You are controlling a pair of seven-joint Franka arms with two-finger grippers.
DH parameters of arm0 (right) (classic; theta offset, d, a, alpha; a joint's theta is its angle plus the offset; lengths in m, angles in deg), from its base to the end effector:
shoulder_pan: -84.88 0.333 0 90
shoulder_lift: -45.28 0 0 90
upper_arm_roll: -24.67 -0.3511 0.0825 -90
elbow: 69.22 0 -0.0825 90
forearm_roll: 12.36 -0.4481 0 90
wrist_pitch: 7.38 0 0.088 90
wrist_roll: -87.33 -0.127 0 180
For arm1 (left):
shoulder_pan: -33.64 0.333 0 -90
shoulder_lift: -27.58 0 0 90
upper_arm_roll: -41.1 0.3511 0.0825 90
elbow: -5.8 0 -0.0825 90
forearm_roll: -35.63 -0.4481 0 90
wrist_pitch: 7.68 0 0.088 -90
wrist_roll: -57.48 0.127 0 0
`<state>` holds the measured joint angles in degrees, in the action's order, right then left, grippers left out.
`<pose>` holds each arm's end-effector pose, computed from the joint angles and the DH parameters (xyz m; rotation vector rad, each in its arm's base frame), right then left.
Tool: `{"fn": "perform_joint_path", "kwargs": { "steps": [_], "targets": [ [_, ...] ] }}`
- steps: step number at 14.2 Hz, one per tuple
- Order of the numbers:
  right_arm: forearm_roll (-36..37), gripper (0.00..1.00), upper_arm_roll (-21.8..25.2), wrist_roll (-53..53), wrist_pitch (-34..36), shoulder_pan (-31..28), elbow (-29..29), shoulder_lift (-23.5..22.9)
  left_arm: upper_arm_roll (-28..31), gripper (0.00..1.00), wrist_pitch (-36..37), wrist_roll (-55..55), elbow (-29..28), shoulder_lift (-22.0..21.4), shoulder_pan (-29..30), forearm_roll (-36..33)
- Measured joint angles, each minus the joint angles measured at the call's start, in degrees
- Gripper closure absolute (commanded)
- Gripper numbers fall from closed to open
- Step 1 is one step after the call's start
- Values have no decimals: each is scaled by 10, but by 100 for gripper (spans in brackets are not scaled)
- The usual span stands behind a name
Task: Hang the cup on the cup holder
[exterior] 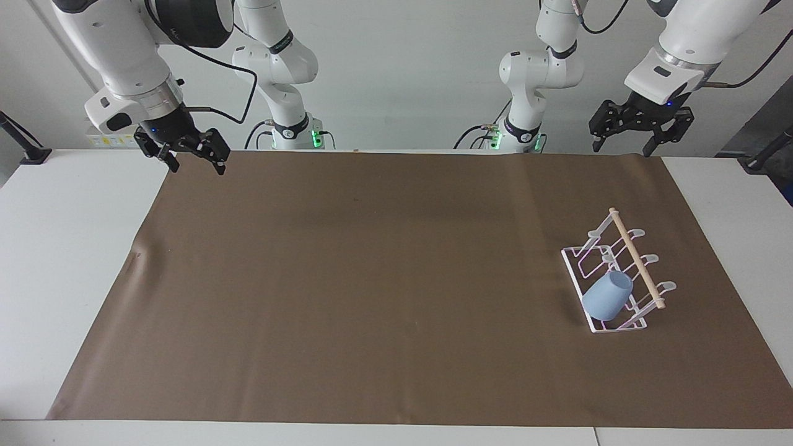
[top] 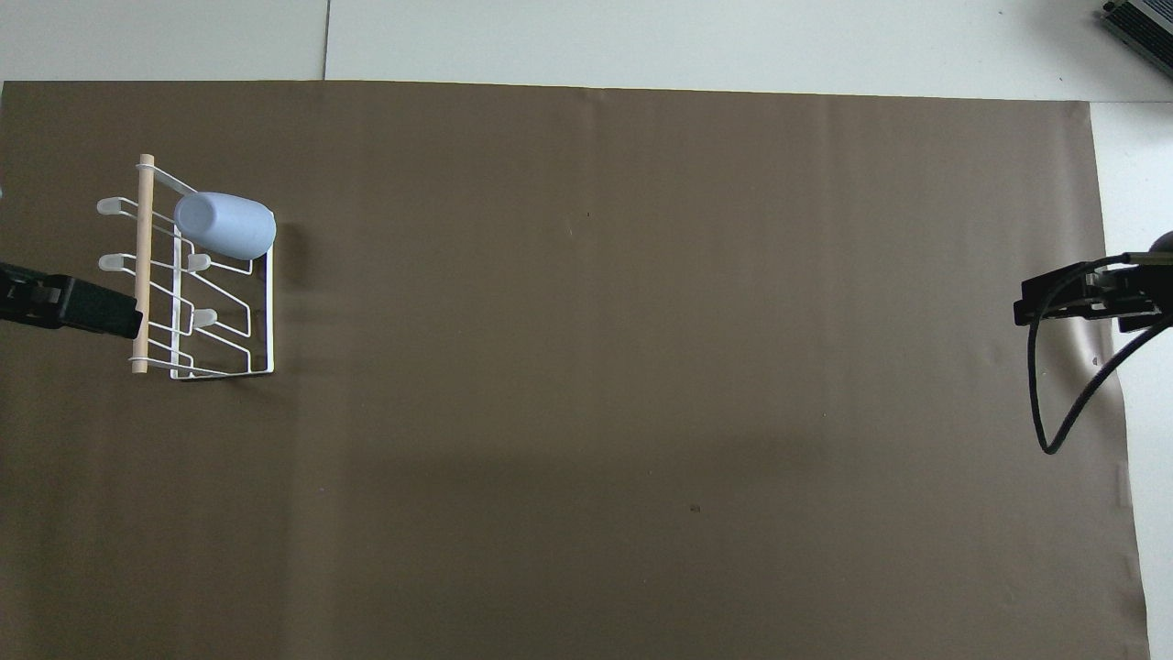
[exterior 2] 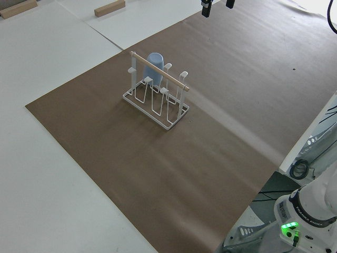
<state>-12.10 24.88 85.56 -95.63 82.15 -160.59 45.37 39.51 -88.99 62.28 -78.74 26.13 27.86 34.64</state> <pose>0.6121 -0.0320 0.6252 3.1339 -0.1289 -0.0830 0.5879 -0.0739 0.6922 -3.1055 0.3273 0.0479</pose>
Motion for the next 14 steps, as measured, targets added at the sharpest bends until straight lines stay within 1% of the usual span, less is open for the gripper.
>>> {"fn": "perform_joint_path", "kwargs": {
  "steps": [4, 9, 14],
  "targets": [
    [0, 0, 0, 0, 0, 0, 0, 0, 1, 0, -1, 0, -17, -2, 0, 0],
    [0, 0, 0, 0, 0, 0, 0, 0, 3, 0, -3, 0, -49, -19, 1, 0],
    [0, 0, 0, 0, 0, 0, 0, 0, 3, 0, -14, -1, -57, -25, 1, 6]
  ]
}}
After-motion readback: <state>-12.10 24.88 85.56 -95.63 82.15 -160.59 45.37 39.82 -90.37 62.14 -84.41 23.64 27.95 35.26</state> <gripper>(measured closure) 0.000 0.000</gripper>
